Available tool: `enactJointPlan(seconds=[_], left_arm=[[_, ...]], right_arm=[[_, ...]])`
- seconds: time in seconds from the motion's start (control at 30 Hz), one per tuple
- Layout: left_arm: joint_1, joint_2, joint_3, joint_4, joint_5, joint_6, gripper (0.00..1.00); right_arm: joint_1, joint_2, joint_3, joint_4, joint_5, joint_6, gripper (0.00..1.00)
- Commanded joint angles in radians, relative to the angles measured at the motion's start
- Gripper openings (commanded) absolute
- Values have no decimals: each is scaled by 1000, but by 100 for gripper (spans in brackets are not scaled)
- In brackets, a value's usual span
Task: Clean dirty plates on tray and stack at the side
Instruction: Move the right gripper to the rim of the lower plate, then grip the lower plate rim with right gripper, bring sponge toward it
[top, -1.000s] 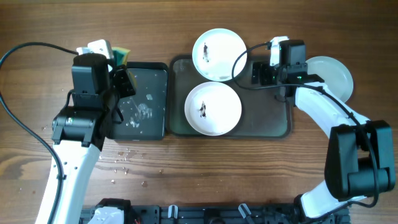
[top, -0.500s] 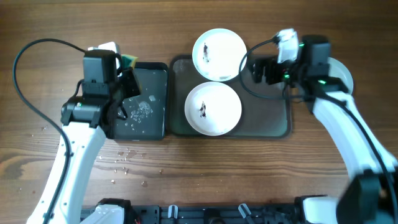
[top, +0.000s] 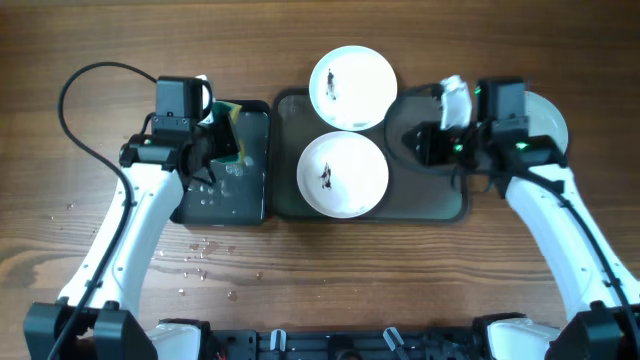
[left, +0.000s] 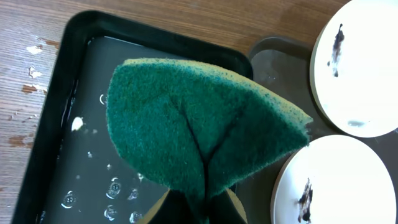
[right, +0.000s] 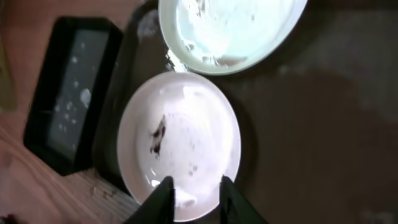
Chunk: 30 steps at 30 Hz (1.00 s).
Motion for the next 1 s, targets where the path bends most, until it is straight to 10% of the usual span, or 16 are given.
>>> enactJointPlan(seconds=[0.0, 0.43, 0.97], left_arm=[[-14, 8, 19, 12, 20, -6, 4], [-63, 8, 19, 63, 18, -5, 4], [-63, 10, 19, 65, 16, -5, 4]], right_arm=[[76, 28, -80, 16, 131, 6, 32], [137, 274, -138, 223, 222, 24, 37], [137, 285, -138, 278, 214, 3, 4]])
